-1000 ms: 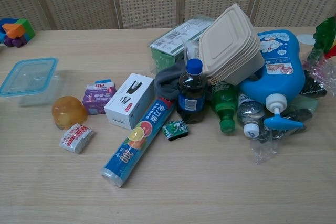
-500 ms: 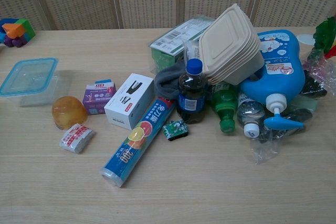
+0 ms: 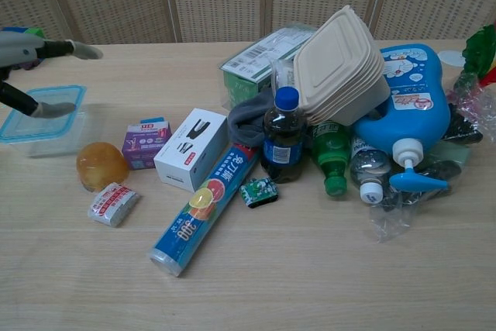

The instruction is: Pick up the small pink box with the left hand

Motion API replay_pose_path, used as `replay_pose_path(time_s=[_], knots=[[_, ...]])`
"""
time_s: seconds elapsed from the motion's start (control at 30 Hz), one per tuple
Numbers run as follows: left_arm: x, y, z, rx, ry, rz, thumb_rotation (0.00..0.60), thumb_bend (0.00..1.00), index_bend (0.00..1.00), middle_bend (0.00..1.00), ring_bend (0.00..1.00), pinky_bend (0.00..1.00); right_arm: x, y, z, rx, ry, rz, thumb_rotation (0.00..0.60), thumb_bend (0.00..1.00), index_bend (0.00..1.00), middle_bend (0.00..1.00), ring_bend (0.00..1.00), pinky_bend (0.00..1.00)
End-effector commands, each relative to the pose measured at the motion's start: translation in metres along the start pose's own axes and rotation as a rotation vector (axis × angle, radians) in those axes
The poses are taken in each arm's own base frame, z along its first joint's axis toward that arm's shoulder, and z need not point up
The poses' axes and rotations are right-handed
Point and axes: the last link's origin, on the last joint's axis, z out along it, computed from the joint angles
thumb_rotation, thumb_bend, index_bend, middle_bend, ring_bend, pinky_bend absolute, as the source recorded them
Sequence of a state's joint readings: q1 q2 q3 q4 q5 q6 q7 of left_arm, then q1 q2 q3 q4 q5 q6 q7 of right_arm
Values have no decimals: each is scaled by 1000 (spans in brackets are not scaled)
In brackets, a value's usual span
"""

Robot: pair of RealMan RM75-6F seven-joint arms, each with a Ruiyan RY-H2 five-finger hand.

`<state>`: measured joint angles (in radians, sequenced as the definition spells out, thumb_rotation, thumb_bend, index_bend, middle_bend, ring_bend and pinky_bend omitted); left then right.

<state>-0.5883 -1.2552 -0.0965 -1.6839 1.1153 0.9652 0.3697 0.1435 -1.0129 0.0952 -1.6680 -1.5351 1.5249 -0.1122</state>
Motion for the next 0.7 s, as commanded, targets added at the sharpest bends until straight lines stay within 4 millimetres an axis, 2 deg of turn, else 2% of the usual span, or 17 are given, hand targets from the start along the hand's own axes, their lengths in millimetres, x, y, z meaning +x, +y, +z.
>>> replay_pose_path(time_s=[0.03,0.17,0.5,0.7], knots=[[-21,10,12,-36,-39,29,381,395,0,0,0,0,0,1,-1,-2,-1,1,269,164,0,33,0,0],[-35,19,23,-54,-48,13,380,394,0,0,0,0,1,2,-1,-5,-2,0,268,165,0,33,0,0],[-54,24,43,-56,-62,6,382,394,0,0,0,0,0,5,-2,-13,-5,5,264,165,0,33,0,0],[-67,34,61,-72,-71,-10,382,393,0,0,0,0,1,8,-3,-22,-5,6,267,164,0,33,0,0]])
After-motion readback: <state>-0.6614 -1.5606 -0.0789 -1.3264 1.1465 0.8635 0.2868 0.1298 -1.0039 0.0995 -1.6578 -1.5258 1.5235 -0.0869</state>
